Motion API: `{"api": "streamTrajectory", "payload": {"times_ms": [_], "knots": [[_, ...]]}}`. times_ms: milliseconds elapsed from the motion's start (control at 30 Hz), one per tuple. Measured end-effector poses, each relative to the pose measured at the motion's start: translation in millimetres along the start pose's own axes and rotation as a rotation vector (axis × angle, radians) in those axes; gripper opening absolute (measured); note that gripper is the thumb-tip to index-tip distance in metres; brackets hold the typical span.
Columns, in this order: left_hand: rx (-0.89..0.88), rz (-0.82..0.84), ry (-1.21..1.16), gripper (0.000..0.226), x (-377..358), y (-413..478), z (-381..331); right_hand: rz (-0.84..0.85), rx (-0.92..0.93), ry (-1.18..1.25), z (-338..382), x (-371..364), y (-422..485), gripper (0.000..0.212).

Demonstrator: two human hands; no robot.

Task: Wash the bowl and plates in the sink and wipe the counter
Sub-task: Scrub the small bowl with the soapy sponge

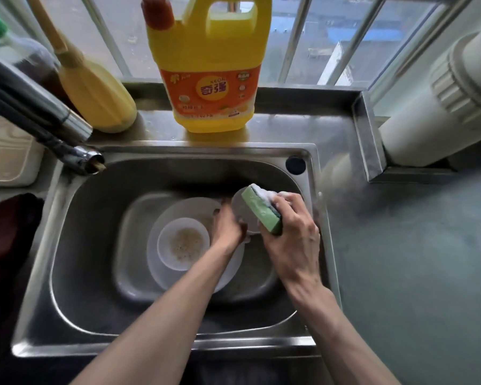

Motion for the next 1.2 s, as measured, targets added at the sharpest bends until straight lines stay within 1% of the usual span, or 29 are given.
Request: {"api": "streamTrajectory", "payload": {"times_ms": [100, 200, 233, 300, 333, 367, 400, 433, 500, 533, 600, 667, 767, 867, 1000, 1100, 1167, 1200], "knots": [[-0.036, -0.042, -0.066, 0.036, 2.0, -6.6, 0.9, 0.006, -0.008, 0.032, -3.2, -1.3, -0.6, 0.039], [-0.063, -0.012, -0.107, 0.035, 10.8, -13.9, 9.9, 0.003, -0.012, 0.055, -3.0, -7.2, -1.5, 0.04], [-0.069, -0.03, -0.112, 0.031, 17.8, -16.0, 14.3, 0.005, -0.014, 0.059, -1.6, -10.2, -1.5, 0.041], [-0.065, -0.149, -0.079, 0.021, 43.0, -25.9, 24.1, 0.014, -0.019, 0.072, 1.1, -15.4, -2.0, 0.043], [-0.066, -0.256, -0.02, 0.022, 59.6, -30.9, 33.5, 0.025, -0.018, 0.081, 3.8, -19.0, -2.6, 0.044], [-0.071, -0.363, 0.051, 0.025, 75.0, -36.2, 44.6, 0.041, -0.017, 0.089, 5.8, -21.8, -3.7, 0.047], [-0.066, -0.425, 0.112, 0.031, 88.6, -39.9, 56.6, 0.06, -0.013, 0.097, 8.3, -24.7, -4.6, 0.05], [-0.05, -0.422, 0.162, 0.04, 100.0, -42.9, 69.4, 0.079, -0.007, 0.105, 12.1, -29.2, -5.7, 0.054], [0.022, -0.275, 0.229, 0.053, 108.7, -46.9, 92.9, 0.112, 0.005, 0.114, 19.9, -38.4, -8.1, 0.059], [0.064, -0.214, 0.265, 0.053, 108.2, -48.6, 102.2, 0.127, 0.011, 0.117, 24.0, -43.1, -9.8, 0.06], [0.116, -0.182, 0.274, 0.041, 106.1, -51.7, 114.7, 0.153, 0.02, 0.124, 32.1, -51.6, -13.8, 0.06], [0.169, -0.176, 0.192, 0.031, 104.8, -51.6, 121.1, 0.178, 0.025, 0.126, 37.9, -58.5, -17.9, 0.057], [0.287, -0.092, 0.098, 0.028, 100.9, -45.2, 126.8, 0.202, 0.025, 0.127, 41.0, -65.3, -22.9, 0.054], [0.283, -0.033, 0.062, 0.029, 95.9, -40.1, 128.6, 0.198, 0.015, 0.143, 43.4, -68.5, -27.0, 0.047], [0.317, 0.045, -0.039, 0.031, 97.4, -37.8, 128.2, 0.245, 0.041, 0.117, 46.4, -77.3, -33.5, 0.046], [0.321, 0.075, -0.188, 0.036, 99.3, -38.3, 129.0, 0.292, 0.126, 0.074, 50.6, -84.6, -40.4, 0.047], [0.272, 0.105, -0.325, 0.043, 101.4, -41.5, 126.2, 0.301, 0.174, 0.039, 55.0, -87.7, -43.2, 0.05], [0.226, 0.126, -0.384, 0.043, 103.4, -44.1, 123.4, 0.299, 0.201, 0.016, 57.6, -88.8, -43.7, 0.05]]}}
Point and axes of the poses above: each hand's wrist, its own y-axis towards the middle knuckle, its own x-axis out of the back of the hand, z = x × y, the point moved 2 cm from there along y, towards the middle knuckle, and after that the axes turned 6 degrees about y, right-handed, at the moved point
